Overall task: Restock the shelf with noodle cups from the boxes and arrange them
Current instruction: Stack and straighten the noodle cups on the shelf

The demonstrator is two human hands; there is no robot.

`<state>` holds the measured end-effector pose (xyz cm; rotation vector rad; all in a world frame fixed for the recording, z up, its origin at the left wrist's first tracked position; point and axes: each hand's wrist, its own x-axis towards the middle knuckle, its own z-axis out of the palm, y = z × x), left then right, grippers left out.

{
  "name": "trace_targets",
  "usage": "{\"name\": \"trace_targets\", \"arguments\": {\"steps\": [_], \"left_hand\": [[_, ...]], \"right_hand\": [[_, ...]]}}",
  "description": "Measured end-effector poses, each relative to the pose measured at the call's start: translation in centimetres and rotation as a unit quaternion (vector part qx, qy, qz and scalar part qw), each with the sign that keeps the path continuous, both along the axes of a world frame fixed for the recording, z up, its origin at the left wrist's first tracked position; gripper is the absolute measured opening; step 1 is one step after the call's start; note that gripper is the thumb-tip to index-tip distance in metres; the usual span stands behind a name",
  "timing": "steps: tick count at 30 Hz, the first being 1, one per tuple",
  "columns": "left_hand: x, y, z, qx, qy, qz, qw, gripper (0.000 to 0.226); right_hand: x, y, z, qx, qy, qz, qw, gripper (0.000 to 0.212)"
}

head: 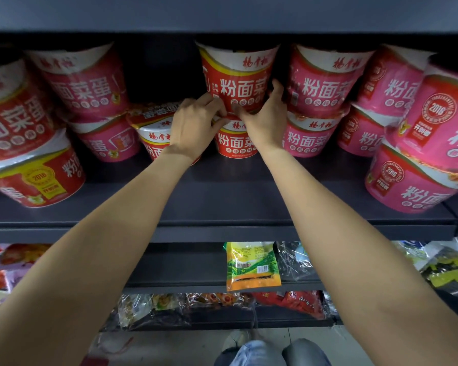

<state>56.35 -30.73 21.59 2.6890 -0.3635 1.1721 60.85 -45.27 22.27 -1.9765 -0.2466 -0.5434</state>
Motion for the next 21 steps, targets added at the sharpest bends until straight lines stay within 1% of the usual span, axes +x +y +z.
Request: {"name": "trace_targets", "arguments": {"steps": [4,7,9,12,14,15,16,17,18,19,21], "left_hand": [[0.4,-0.5,-0.1,0.039,-0.048,0.026,0.998,0.024],[0.5,-0.2,-0.3,0.081,-0.081,0.012,0.993,0.023],[0.6,0.1,-0.5,0.090,-0.095,0.012,0.991,0.024],[0.4,0.1,-0.7,0.096,-0.103,0.013,0.990,0.026],[0.2,0.0,-0.5,0.095,-0.090,0.014,0.991,0.027],[0.2,0.0,-0.3,0.076,-0.069,0.016,0.995,0.028],[0.1,-0.2,0.1,0.039,-0.041,0.021,0.998,0.029],[-0.1,-0.4,0.5,-0.018,-0.012,0.027,0.999,0.032],[-0.3,-0.7,1.0,-0.087,0.014,0.032,0.996,0.040],[-0.4,-1.0,1.6,-0.165,0.042,0.032,0.985,0.053],[-0.4,-1.3,2.9,-0.319,0.101,0.027,0.942,0.088]], "right_hand": [[-0.2,-0.1,0.0,0.010,-0.008,0.008,1.000,0.094],[-0.2,-1.3,-0.4,0.014,0.001,0.051,0.999,0.089],[-0.5,-2.5,-0.7,0.012,0.007,0.088,0.996,0.085],[-0.7,-3.5,-0.7,-0.002,0.021,0.128,0.992,0.084],[-0.6,-3.7,-0.4,-0.006,0.030,0.147,0.989,0.086],[-0.5,-3.8,-0.3,-0.007,0.034,0.155,0.987,0.085],[-0.4,-3.8,-0.2,-0.009,0.036,0.163,0.986,0.084],[-0.4,-3.8,-0.2,-0.013,0.036,0.168,0.985,0.082],[-0.6,-3.8,-0.3,-0.019,0.033,0.168,0.985,0.080],[-0.8,-3.8,-0.5,-0.024,0.022,0.155,0.987,0.078],[-1.6,-3.5,-1.7,-0.028,-0.018,0.083,0.996,0.071]]}}
